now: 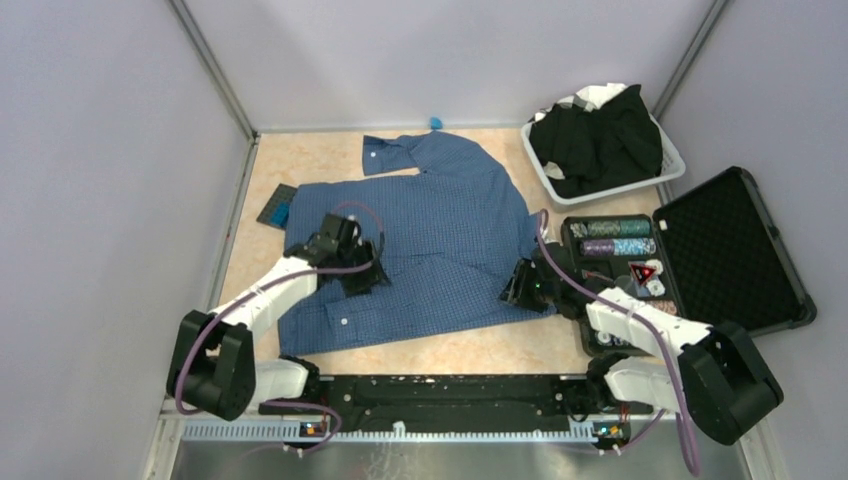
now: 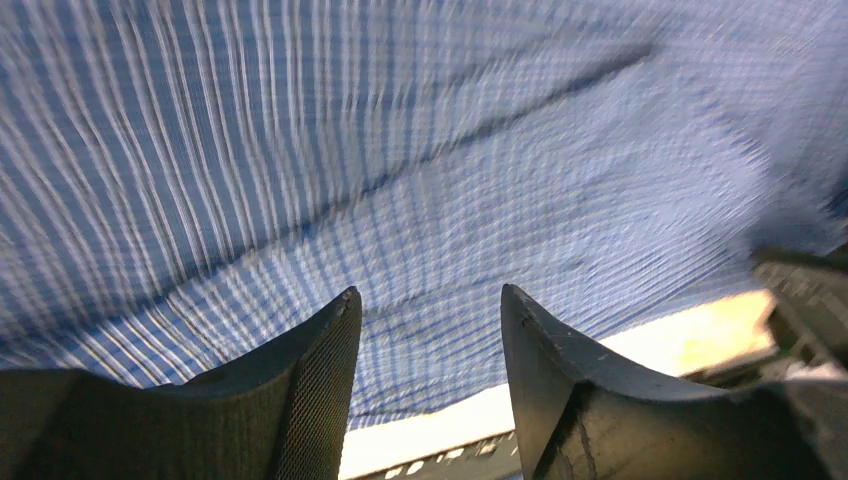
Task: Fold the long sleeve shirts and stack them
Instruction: Fold the shirt at the center of the board.
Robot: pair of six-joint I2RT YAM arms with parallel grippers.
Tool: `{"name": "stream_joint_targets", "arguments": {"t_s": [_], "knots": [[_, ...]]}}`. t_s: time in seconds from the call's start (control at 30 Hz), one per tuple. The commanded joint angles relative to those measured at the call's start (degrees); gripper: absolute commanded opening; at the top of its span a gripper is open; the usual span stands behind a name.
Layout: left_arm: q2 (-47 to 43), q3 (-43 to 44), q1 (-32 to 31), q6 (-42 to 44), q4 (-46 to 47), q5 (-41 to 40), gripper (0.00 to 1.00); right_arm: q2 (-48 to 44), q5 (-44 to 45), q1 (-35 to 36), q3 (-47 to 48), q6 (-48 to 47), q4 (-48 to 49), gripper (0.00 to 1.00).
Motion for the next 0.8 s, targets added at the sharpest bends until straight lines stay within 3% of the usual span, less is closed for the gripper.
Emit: {"name": "stream_joint_targets", "arguments": {"t_s": [0.0, 0.13, 0.2, 0.33, 0.53, 0.77], "knots": [[4.0, 17.4, 4.7, 6.6, -4.2, -7.3, 0.61, 0.5, 3.8, -0.8, 14.1, -7.0, -7.4, 0.48], [12.2, 29.0, 14.9, 9.7, -1.6, -8.7, 0.61, 7.7, -0.6, -6.2, 25.0, -11.9, -4.4, 0.52], [17.0, 34.2, 17.6, 10.7, -0.7, -13.2, 0.61, 11.5, -2.3, -7.9, 29.0, -13.7, -3.1, 0.53], [28.2, 43.2, 22.6, 10.3, 1.7, -14.4, 0.59, 18.4, -2.5, -8.6, 35.9, -16.1, -2.4, 0.54], [42.9, 59.4, 23.6, 12.7, 0.8, -20.6, 0.55, 23.7, -4.0, -9.0, 39.5, -16.3, -0.8, 0.54], [50.6, 62.7, 23.8, 13.0, 3.3, -32.0, 0.54, 24.2, -4.8, -9.2, 38.1, -16.5, 0.1, 0.54]]}}
